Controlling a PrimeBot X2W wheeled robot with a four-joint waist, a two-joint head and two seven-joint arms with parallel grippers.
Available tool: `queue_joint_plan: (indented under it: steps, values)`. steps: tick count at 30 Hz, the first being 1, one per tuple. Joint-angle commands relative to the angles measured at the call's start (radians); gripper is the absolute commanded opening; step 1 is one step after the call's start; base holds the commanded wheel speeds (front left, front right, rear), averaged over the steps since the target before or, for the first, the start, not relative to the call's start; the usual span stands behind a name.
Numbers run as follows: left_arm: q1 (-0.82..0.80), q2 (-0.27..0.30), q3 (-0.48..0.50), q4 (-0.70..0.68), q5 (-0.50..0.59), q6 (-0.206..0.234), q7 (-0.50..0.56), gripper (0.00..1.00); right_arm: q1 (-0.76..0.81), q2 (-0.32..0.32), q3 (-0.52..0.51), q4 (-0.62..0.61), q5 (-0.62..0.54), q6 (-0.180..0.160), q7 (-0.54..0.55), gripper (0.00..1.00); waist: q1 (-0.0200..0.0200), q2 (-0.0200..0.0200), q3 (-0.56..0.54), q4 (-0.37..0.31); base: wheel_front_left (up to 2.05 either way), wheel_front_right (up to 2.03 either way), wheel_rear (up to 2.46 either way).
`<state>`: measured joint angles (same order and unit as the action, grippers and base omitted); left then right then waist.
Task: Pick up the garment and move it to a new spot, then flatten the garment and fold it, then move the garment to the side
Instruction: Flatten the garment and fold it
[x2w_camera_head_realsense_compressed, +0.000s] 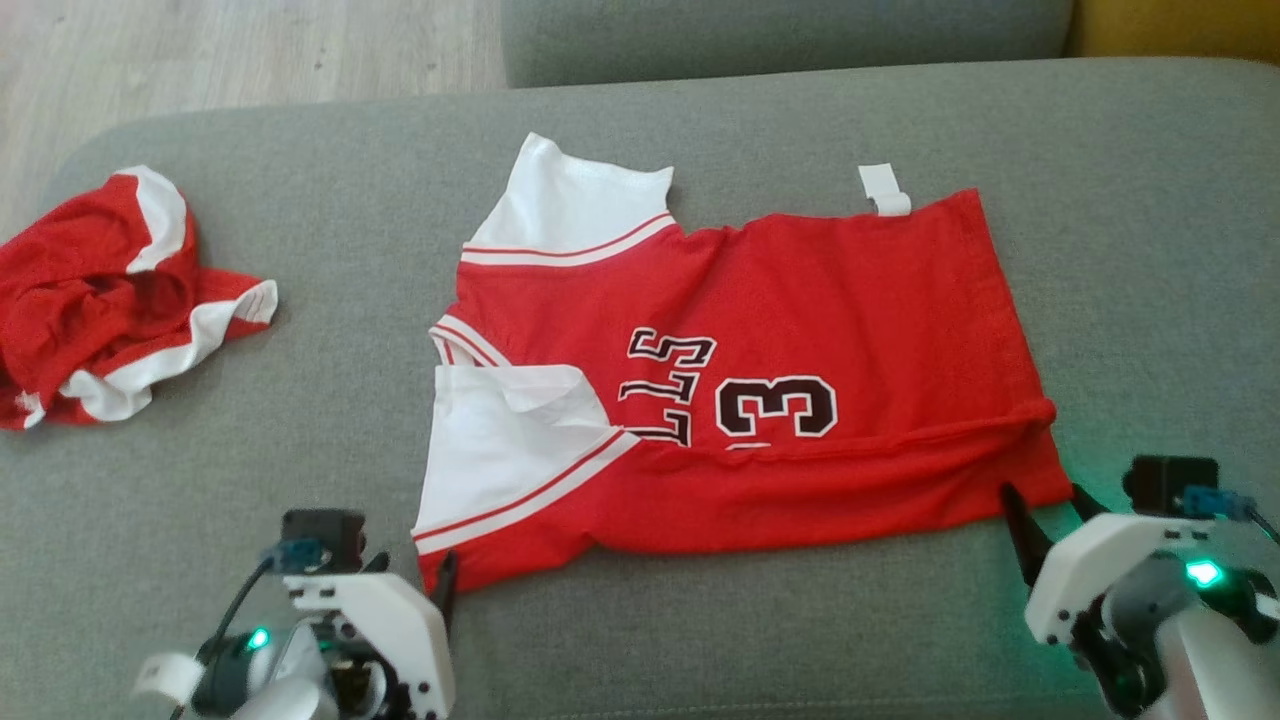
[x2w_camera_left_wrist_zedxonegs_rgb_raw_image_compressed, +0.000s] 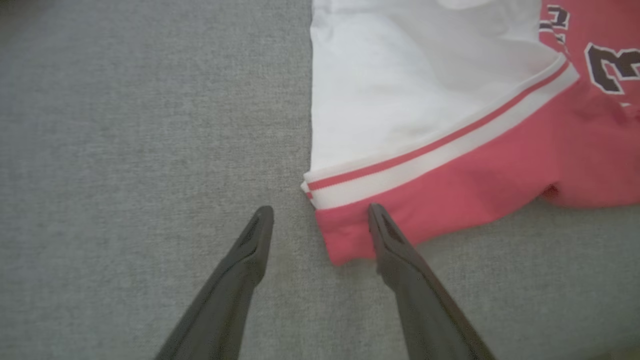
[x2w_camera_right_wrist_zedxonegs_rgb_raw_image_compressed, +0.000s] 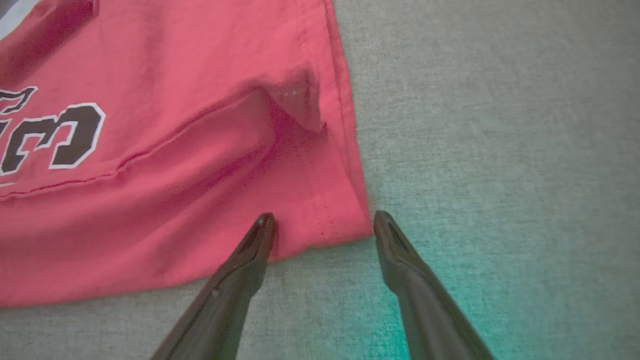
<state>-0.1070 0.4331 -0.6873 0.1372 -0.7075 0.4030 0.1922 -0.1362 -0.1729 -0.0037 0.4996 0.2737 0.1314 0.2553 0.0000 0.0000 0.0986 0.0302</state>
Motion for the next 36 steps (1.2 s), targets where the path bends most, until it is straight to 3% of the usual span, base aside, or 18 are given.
queue_joint_plan:
  steps: [1, 10, 11, 12, 13, 14, 23, 30, 36]
  values:
    - [-0.073, 0.005, 0.033, -0.013, -0.004, -0.011, -0.004, 1.00, -0.049, -0.003, 0.016, -0.030, -0.011, -0.001, 0.002, 1.00, 0.0000, 0.0000, 0.008, 0.000, 0.00, 0.00, 0.00]
    - [-0.106, -0.036, 0.022, 0.069, -0.045, -0.030, 0.051, 1.00, -0.087, 0.017, 0.025, -0.004, -0.037, -0.001, 0.053, 1.00, 0.0000, 0.0000, 0.039, -0.012, 0.00, 0.00, 0.00]
    - [-0.107, -0.040, 0.022, 0.075, -0.054, -0.033, 0.059, 1.00, -0.091, 0.016, 0.034, 0.000, -0.035, -0.001, 0.065, 0.86, 0.0000, 0.0000, 0.041, -0.013, 0.00, 0.00, 0.00]
    - [-0.109, -0.043, 0.022, 0.080, -0.058, -0.035, 0.062, 0.72, -0.094, 0.014, 0.044, 0.003, -0.030, -0.001, 0.073, 0.61, 0.0000, 0.0000, 0.042, -0.014, 0.00, 0.00, 0.00]
    - [-0.110, -0.044, 0.021, 0.083, -0.060, -0.037, 0.063, 0.23, -0.097, 0.012, 0.052, 0.005, -0.024, -0.001, 0.077, 0.33, 0.0000, 0.0000, 0.041, -0.014, 0.00, 0.00, 0.00]
    - [-0.110, -0.046, 0.024, 0.084, -0.062, -0.039, 0.059, 0.00, -0.099, 0.011, 0.058, 0.006, -0.018, -0.001, 0.078, 0.00, 0.0000, 0.0000, 0.039, -0.014, 0.00, 0.00, 0.00]
    - [-0.088, 0.017, 0.040, 0.043, -0.065, -0.038, 0.066, 0.00, -0.086, -0.027, 0.055, -0.017, 0.002, -0.001, 0.068, 0.00, 0.0000, 0.0000, -0.025, -0.015, 0.00, 0.00, 0.00]
    - [-0.040, 0.129, 0.014, -0.105, -0.055, -0.011, 0.184, 0.00, -0.003, -0.084, 0.034, -0.120, 0.016, -0.001, 0.221, 0.00, 0.0000, 0.0000, -0.049, -0.019, 0.00, 0.00, 0.00]
    - [0.037, 0.190, -0.006, -0.233, -0.079, 0.031, 0.278, 0.00, 0.115, -0.084, -0.024, -0.258, 0.015, -0.001, 0.338, 0.00, 0.0000, 0.0000, -0.052, -0.027, 0.00, 0.00, 0.00]
